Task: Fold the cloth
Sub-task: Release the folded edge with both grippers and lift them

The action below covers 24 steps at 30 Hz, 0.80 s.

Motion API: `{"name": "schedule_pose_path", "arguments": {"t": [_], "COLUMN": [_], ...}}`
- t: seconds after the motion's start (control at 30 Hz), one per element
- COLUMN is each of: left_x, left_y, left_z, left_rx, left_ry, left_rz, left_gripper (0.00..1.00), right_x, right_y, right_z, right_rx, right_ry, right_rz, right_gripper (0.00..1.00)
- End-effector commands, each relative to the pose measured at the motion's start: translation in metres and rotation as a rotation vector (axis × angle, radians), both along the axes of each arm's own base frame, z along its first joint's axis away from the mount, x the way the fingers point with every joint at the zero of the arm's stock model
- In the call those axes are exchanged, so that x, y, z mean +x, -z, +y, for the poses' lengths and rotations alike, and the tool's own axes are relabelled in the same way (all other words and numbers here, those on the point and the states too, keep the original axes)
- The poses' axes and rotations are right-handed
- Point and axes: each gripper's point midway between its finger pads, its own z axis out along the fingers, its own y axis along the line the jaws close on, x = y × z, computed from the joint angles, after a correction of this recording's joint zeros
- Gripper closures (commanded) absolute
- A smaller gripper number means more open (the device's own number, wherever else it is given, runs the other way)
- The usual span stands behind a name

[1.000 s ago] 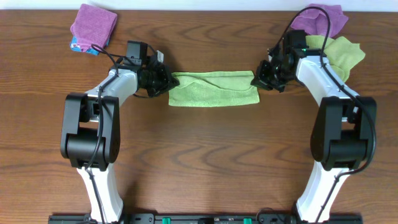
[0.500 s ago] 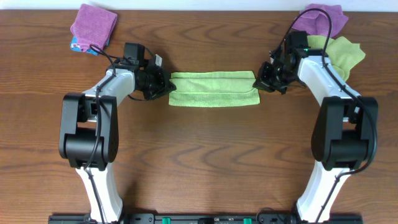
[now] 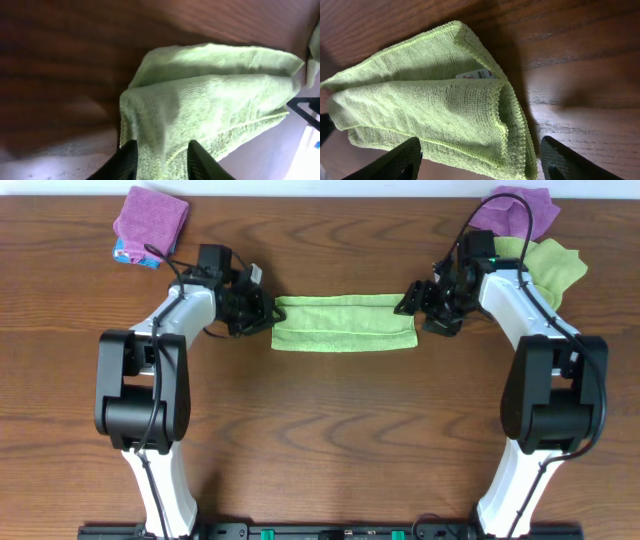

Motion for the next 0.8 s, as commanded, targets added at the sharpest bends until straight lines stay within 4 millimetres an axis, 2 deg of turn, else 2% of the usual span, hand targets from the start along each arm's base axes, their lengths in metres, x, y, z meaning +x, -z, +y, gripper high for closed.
{"name": "schedule_pose_path", "arguments": {"t": [0.0, 0.03, 0.13, 0.2, 0.23, 0.3, 0.33, 0.4, 0.43, 0.5, 0.63, 0.7, 0.77], "left_x": [0.021, 0.022, 0.025, 0.024, 0.023, 0.019, 0.016, 0.014, 0.013, 0.009, 0.005, 0.003, 0.001], "left_y": [-0.032, -0.039, -0.055, -0.056, -0.055, -0.05, -0.048, -0.044, -0.042, -0.039, -0.031, -0.026, -0.018], "left_z": [0.015, 0.018, 0.021, 0.021, 0.019, 0.014, 0.009, 0.001, -0.004, -0.01, -0.018, -0.021, -0.023], "left_rx": [0.109, 0.129, 0.181, 0.223, 0.235, 0.262, 0.275, 0.333, 0.373, 0.446, 0.592, 0.631, 0.646], "left_ry": [0.052, 0.067, 0.099, 0.118, 0.125, 0.157, 0.178, 0.198, 0.219, 0.263, 0.299, 0.31, 0.323], "left_rz": [-0.146, -0.171, -0.23, -0.249, -0.248, -0.244, -0.246, -0.254, -0.265, -0.286, -0.305, -0.303, -0.29], "left_gripper": [0.58, 0.53, 0.49, 0.5, 0.54, 0.91, 0.94, 0.94, 0.94, 0.94, 0.94, 0.94, 0.94], "right_x": [0.006, 0.006, 0.009, 0.011, 0.011, 0.011, 0.011, 0.01, 0.01, 0.009, 0.009, 0.009, 0.01], "right_y": [-0.006, -0.008, -0.018, -0.022, -0.022, -0.021, -0.02, -0.019, -0.018, -0.017, -0.017, -0.016, -0.016], "right_z": [-0.004, -0.005, -0.008, -0.011, -0.013, -0.017, -0.017, -0.021, -0.024, -0.026, -0.026, -0.028, -0.029], "right_rx": [0.002, 0.0, -0.015, -0.039, -0.054, -0.08, -0.081, -0.101, -0.12, -0.13, -0.133, -0.142, -0.148], "right_ry": [-0.027, -0.036, -0.066, -0.074, -0.072, -0.068, -0.068, -0.064, -0.061, -0.06, -0.063, -0.061, -0.063], "right_rz": [-0.027, -0.033, -0.061, -0.068, -0.067, -0.063, -0.061, -0.055, -0.052, -0.049, -0.051, -0.05, -0.052], "right_gripper": [0.24, 0.25, 0.25, 0.25, 0.28, 0.45, 0.54, 0.75, 0.78, 0.77, 0.65, 0.55, 0.53]}}
